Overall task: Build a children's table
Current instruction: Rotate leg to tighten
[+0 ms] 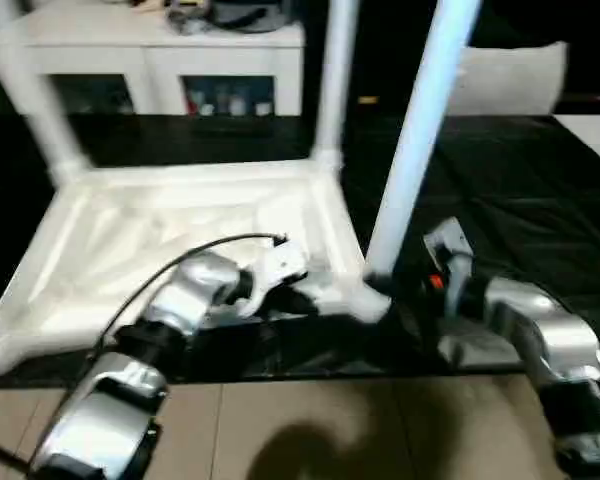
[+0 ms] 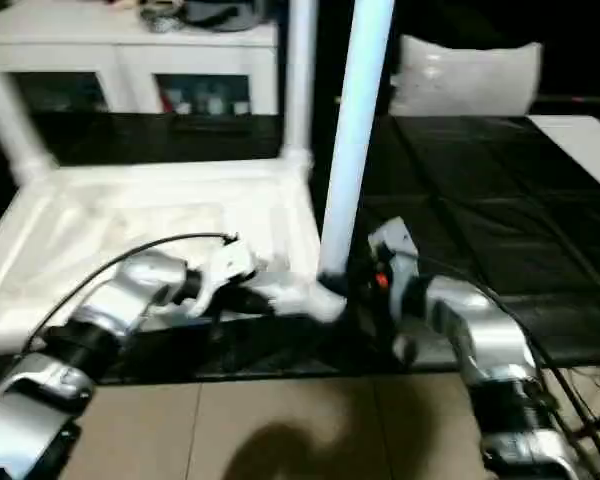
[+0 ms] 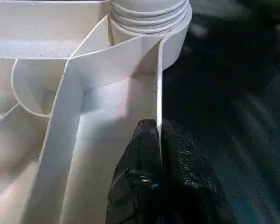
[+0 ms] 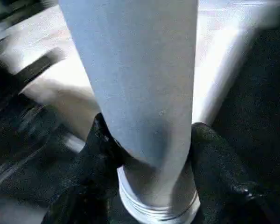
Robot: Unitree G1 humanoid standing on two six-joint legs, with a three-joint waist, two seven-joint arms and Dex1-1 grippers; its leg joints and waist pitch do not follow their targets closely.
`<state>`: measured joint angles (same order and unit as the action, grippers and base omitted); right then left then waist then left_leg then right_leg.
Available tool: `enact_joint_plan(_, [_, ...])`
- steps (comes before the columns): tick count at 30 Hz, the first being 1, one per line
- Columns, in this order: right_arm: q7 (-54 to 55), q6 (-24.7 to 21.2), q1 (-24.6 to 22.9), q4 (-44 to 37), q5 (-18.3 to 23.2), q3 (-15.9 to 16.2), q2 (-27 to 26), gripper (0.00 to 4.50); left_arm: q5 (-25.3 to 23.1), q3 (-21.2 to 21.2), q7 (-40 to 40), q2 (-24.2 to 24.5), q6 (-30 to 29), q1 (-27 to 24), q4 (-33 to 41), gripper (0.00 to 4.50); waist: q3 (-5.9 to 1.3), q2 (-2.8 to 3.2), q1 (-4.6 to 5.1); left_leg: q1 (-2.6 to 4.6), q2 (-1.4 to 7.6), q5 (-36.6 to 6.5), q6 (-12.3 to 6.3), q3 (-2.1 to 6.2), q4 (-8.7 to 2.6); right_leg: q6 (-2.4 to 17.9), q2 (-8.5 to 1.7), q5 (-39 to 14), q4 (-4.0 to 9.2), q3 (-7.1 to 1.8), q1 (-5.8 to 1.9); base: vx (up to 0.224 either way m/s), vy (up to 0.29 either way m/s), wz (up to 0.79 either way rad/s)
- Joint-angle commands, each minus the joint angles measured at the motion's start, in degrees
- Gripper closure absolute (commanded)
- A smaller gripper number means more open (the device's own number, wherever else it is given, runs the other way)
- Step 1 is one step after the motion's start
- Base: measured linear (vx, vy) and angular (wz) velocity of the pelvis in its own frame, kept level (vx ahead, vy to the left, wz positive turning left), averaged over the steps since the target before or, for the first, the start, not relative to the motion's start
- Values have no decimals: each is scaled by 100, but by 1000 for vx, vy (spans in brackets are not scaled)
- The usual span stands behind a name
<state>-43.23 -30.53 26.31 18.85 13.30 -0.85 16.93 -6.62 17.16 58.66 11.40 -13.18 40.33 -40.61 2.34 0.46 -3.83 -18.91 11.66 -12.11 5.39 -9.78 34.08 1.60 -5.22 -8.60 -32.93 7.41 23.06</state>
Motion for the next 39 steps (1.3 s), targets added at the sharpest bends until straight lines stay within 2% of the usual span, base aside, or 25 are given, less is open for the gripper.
enact_joint_plan(1, [617, -414, 53, 507, 24, 153, -382, 259, 145, 54, -278, -420, -200, 77, 41, 450, -294, -76, -9, -36, 17, -1294, -203, 43, -375, 57, -341, -3541, 687, -139, -259, 0, 0, 0])
enact_joint_plan(3, [617, -414, 53, 507, 24, 153, -382, 259, 145, 54, -278, -420, -200, 77, 41, 450, -289, -70, 16, -42, 17, -1315, -255, 44, -377, 93, -341, -3490, 685, -137, -260, 0, 0, 0])
enact_joint_plan(4, [949, -204, 118, 656, 14, 47, -572, 224, 121, -81, -726, -594, -331, 133, -20, 450, -292, -79, 22, -60, 26, -1312, -309, 48, -390, 78, -341, -3449, 688, -140, -277, 0, 0, 0])
enact_joint_plan(5, [1431, 211, 224, 881, 44, -142, -879, 189, 61, -225, -1360, -844, -447, 213, -108, 450, -298, -56, 53, -33, 49, -1338, -268, 43, -378, 184, -359, -3367, 676, -134, -236, 0, 0, 0])
enact_joint_plan(6, [1431, 211, 224, 881, 44, -142, -879, 189, 61, -225, -1360, -844, -447, 213, -108, 450, -298, -56, 53, -33, 49, -1338, -268, 43, -378, 184, -359, -3367, 676, -134, -236, 0, 0, 0])
enact_joint_plan(7, [1590, 287, 260, 922, 44, -235, -1003, 181, 14, -253, -1559, -925, -500, 230, -112, 450, -310, -70, 44, -60, 45, -1273, -322, 50, -403, 201, -350, -3229, 667, -140, -283, 0, 0, 0])
enact_joint_plan(8, [1693, 325, 283, 929, 44, -302, -1096, 181, -33, -236, -1645, -978, -527, 227, -86, 450, -309, -61, 44, -73, 57, -1260, -342, 52, -414, 220, -353, -3158, 652, -147, -290, 0, 0, 0])
enact_joint_plan(9, [1698, 323, 282, 923, 40, -305, -1104, 154, -41, -227, -1641, -981, -526, 224, -78, 450, -320, -50, 31, -51, 81, -1215, -351, 50, -423, 289, -367, -3016, 648, -167, -277, 0, 0, 0])
enact_joint_plan(11, [1689, 324, 255, 835, 7, -323, -1143, 145, -98, -139, -1565, -979, -534, 179, 4, 450, -323, -80, 20, -75, 104, -1119, -382, 52, -446, 399, -363, -2719, 589, -206, -304, 0, 0, 0])
enact_joint_plan(12, [1646, 328, 231, 780, -1, -326, -1136, 145, -113, -97, -1496, -952, -524, 152, 42, 450, -331, -31, 2, -76, 111, -1045, -397, 56, -451, 478, -376, -2546, 552, -226, -316, 0, 0, 0])
enact_joint_plan(15, [1550, 363, 191, 689, 5, -322, -1089, 107, -117, -45, -1416, -894, -482, 124, 68, 450, -341, -52, -12, -73, 119, -904, -430, 37, -449, 622, -380, -2247, 512, -258, -324, 0, 0, 0])
enact_joint_plan(16, [1473, 377, 169, 643, 25, -324, -1038, 107, -111, -25, -1346, -852, -396, 114, 64, 450, -347, -29, -26, -91, 115, -815, -457, 36, -449, 680, -380, -2095, 492, -267, -349, 0, 0, 0])
enact_joint_plan(17, [1114, 457, 65, 492, 38, -225, -793, 98, -81, 4, -1139, -733, -209, 73, 77, 450, -351, -32, -31, -90, 117, -785, -481, 30, -447, 718, -381, -2017, 485, -268, -354, 0, 0, 0])
enact_joint_plan(19, [929, 552, 6, 461, 27, -180, -651, 87, -78, 24, -1043, -673, -102, 43, 86, 450, -358, -39, -55, -89, 123, -721, -523, 25, -439, 769, -381, -1867, 457, -282, -361, 0, 0, 0])
enact_joint_plan(20, [929, 552, 6, 461, 27, -180, -651, 62, -78, 24, -1043, -673, -102, 43, 86, 450, -363, -39, -62, -96, 124, -692, -538, 25, -436, 788, -385, -1824, 452, -284, -366, 0, 0, 0])
enact_joint_plan(23, [671, 683, -63, 436, 23, -143, -464, 50, -107, 53, -970, -588, -53, 22, 77, 450, -380, -34, -98, -101, 142, -477, -574, 22, -428, 950, -382, -1432, 389, -297, -377, 0, 0, 0])
enact_joint_plan(24, [358, 749, -129, 364, 31, -93, -246, 35, -138, 107, -817, -477, 72, 8, 60, 450, -373, -37, -109, -100, 140, -487, -573, 16, -429, 991, -382, -1394, 381, -299, -377, 0, 0, 0])
enact_joint_plan(27, [-16, 801, -191, 260, 48, -40, 20, 12, -169, 186, -571, -322, 239, -10, 49, 450, -364, -36, -157, -78, 136, -666, -594, 3, -428, 913, -375, -1600, 417, -302, -382, 0, 0, 0])
enact_joint_plan(28, [-597, 980, -267, 108, 18, 49, 453, 5, -217, 342, -127, -45, 646, -28, 25, 450, -360, -28, -156, -83, 141, -674, -580, 6, -437, 926, -378, -1604, 411, -306, -374, 0, 0, 0])
enact_joint_plan(29, [-642, 995, -273, 96, 15, 56, 486, 5, -220, 354, -93, -24, 678, -29, 22, 450, -358, -51, -168, -89, 136, -725, -590, 12, -436, 861, -367, -1678, 420, -297, -392, 0, 0, 0])
enact_joint_plan(32, [-1391, 1021, -286, 7, 51, 193, 948, 5, -217, 453, 329, 191, 963, -8, -15, 450, -351, -28, -179, -81, 149, -733, -582, 7, -436, 877, -377, -1693, 411, -307, -373, 0, 0, 0])
enact_joint_plan(34, [-2039, 1052, -310, -90, 144, 314, 1273, 5, -175, 535, 737, 351, 1359, -13, -27, 450, -352, -28, -225, -88, 157, -777, -632, 6, -425, 885, -372, -1750, 409, -296, -385, 0, 0, 0])
enact_joint_plan(35, [-2039, 1052, -310, -90, 144, 314, 1273, 5, -175, 535, 737, 351, 1359, -13, -27, 450, -358, -26, -242, -80, 165, -761, -645, 1, -422, 884, -372, -1724, 409, -301, -379, 0, 0, 0])
enact_joint_plan(37, [-2456, 1254, -334, -82, 168, 440, 1417, 22, -64, 640, 1285, 525, 1571, -61, 70, 450, -367, -38, -286, -77, 184, -666, -632, -4, -415, 979, -385, -1531, 365, -312, -360, 0, 0, 0])
enact_joint_plan(39, [-2565, 1297, -348, -83, 186, 480, 1444, 32, -36, 663, 1413, 565, 1589, -70, 94, 450, -360, -30, -315, -77, 185, -673, -620, -8, -415, 1038, -384, -1504, 352, -316, -352, 0, 0, 0])
